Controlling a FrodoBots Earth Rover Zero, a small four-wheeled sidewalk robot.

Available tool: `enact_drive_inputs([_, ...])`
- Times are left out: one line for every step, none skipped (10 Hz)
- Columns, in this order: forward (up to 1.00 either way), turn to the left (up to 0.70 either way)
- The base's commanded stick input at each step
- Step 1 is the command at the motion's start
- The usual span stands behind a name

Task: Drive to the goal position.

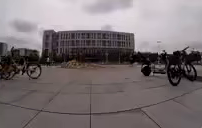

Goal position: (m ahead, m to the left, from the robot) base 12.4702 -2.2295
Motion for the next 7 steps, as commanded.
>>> enact_drive_inputs([0.6, 0.01])
enact_drive_inputs([0.6, 0.01])
enact_drive_inputs([0.6, 0.01])
enact_drive_inputs([0.6, 0.01])
enact_drive_inputs([0.6, 0.01])
enact_drive_inputs([0.6, 0.01])
enact_drive_inputs([0.6, 0.01])
